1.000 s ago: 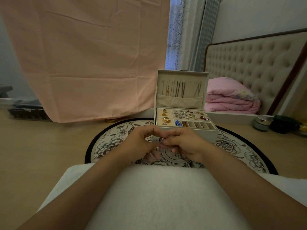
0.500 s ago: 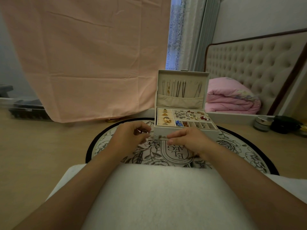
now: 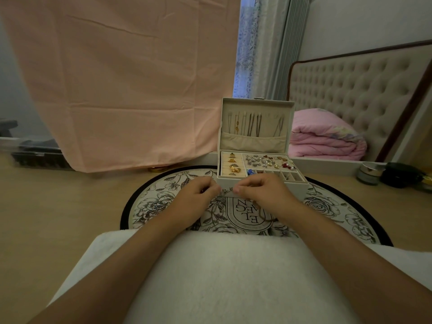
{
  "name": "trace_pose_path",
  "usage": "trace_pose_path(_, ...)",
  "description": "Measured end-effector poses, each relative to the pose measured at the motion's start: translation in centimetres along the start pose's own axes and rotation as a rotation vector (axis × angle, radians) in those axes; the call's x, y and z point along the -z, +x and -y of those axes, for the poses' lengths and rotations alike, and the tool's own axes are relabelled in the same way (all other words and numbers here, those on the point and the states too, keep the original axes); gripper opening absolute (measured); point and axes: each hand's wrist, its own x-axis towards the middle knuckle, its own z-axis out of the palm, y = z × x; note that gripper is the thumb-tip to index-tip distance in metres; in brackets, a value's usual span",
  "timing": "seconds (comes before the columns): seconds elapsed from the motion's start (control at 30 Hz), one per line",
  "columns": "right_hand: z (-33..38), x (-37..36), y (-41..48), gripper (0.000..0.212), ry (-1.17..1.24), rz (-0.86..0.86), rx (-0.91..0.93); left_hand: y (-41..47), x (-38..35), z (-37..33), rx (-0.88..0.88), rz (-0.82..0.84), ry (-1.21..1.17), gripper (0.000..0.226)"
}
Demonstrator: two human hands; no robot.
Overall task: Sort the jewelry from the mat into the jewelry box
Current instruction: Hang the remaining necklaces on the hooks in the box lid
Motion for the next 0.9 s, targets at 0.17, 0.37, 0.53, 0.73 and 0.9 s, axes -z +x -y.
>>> trace_pose_path(0.17,-0.1,0.2,0.2,0.006,0.154,-0.041,0.017,-0.1,0.0,0.3,-0.031,0.084,0.098,0.013)
trace_pose_path(0.37,-0.3,-0.1,0.3,0.003,0.075,-0.008,0.025,-0.1,-0.4,0.2,-0.075,0.029,0.206,0.010)
trace_pose_path(0.53,-0.1,0.2,0.2,0.005,0.060,0.004,0.040,-0.2,-1.3,-0.8,-0.006,0.026,-0.098,0.014)
trace_pose_path(0.73,0.1,0.4,0.1,0.010,0.028,0.055,0.065,-0.2,-1.5,-0.9,0.030,0.000,-0.161,0.011)
trace_pose_path(0.9,-0.1,0.0,0.2,0.014,0.082,0.094,0.033,-0.1,-1.6,-0.6,0.017,0.066,-0.238,0.021)
